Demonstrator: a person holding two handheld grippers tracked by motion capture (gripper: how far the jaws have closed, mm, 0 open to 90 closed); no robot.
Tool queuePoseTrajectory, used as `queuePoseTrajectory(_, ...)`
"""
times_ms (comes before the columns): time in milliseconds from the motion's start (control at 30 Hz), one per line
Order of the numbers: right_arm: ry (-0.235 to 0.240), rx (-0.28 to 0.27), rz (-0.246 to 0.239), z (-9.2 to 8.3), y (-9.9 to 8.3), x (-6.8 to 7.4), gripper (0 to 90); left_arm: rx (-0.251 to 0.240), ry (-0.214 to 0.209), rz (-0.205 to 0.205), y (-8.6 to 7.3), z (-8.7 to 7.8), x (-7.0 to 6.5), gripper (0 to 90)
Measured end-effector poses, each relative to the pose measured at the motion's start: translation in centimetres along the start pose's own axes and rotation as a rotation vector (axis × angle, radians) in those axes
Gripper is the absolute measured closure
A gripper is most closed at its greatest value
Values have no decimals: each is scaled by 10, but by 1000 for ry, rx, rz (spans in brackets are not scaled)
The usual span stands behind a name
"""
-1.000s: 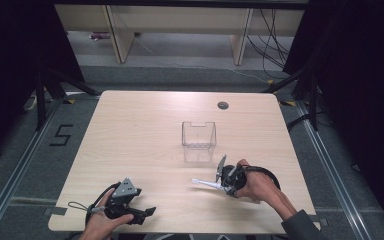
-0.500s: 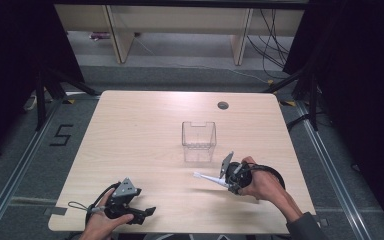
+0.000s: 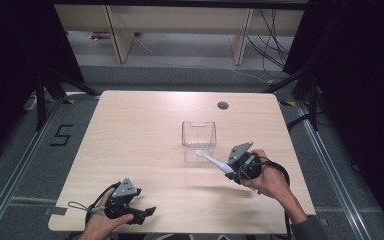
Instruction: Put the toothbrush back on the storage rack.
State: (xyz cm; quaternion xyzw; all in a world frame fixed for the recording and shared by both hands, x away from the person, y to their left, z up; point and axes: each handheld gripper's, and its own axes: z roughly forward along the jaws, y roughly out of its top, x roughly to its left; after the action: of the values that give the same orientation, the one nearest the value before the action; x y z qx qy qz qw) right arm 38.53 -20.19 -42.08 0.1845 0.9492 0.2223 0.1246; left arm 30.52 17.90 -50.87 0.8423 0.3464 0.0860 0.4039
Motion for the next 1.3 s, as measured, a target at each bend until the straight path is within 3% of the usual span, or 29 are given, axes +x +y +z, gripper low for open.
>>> queuePoseTrajectory(67,-17,-48,21,0,-2,-1,664,1,5,10,0,0,1,148)
queuePoseTrajectory(167,-25,-66,47,-2,-3,-2,664,-3,-4,-3,0,0,0,148)
queuePoseTrajectory(200,-24,-79,78,-2,-4,-2,664,-2,-4,-1,0,0,0,148)
queuePoseTrajectory(300,-47,-129,99,-3,-7,-5,664,-16,-2,-11,0,0,-1,148)
queuePoseTrajectory(367,-44,-144,107,-2,-8,-5,664,-7,-1,1,0,-1,-1,148)
queuePoseTrajectory(433,-27,-197,100,2,-11,-8,664,-9,2,-3,0,-2,0,148)
queuePoseTrajectory(500,-17,-205,126,4,-13,-9,665,-16,-2,-11,0,-1,-1,148)
queuePoseTrajectory(600,-18,-208,125,5,-14,-11,665,-7,-2,1,0,-2,-1,148)
queuePoseTrajectory(633,-21,-216,149,5,-15,-12,664,-16,-3,-11,0,-1,-1,148)
queuePoseTrajectory(700,-30,-230,141,6,-16,-15,664,-17,-4,-11,0,-1,-1,148)
queuePoseTrajectory(733,-22,-217,176,5,-17,-14,664,-27,-4,-23,0,0,-2,148)
queuePoseTrajectory(767,-28,-235,154,5,-18,-16,664,-11,-1,0,0,-1,-1,148)
queuePoseTrajectory(1000,-34,-263,183,0,-20,-18,664,-19,-6,-12,0,-2,-1,148)
queuePoseTrajectory(1100,-33,-299,191,-2,-18,-19,665,-7,4,6,1,-3,0,148)
queuePoseTrajectory(1233,-39,-323,199,-6,-18,-20,665,-26,-6,-17,0,-2,-1,148)
queuePoseTrajectory(1300,-32,-342,225,-10,-19,-22,664,-27,-5,-18,0,-2,-1,148)
